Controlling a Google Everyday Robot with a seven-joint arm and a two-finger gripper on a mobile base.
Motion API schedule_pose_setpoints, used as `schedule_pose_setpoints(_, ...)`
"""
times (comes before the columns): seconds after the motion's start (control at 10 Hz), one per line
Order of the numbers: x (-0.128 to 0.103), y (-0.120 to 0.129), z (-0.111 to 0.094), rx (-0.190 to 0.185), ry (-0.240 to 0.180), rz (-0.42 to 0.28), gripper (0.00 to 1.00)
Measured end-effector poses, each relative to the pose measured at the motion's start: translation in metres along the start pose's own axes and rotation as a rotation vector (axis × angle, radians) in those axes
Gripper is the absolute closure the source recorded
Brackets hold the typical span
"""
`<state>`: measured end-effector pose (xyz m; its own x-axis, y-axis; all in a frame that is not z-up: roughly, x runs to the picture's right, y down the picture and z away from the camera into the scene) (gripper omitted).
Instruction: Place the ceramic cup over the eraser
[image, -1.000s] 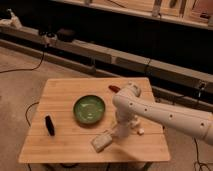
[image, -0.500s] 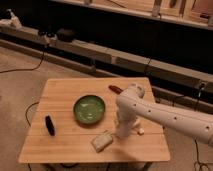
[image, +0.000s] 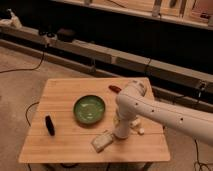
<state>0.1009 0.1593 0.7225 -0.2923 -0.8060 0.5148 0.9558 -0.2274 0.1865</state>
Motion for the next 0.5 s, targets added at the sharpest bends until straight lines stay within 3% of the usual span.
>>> schedule_pose_setpoints(0.3,0.024,-0.007,-0.061,-0.008,0.056,-0.048,0.85)
schedule_pose_setpoints(0.5,0.049,-0.023,-0.086,0.022,0.072,-0.088,0.85)
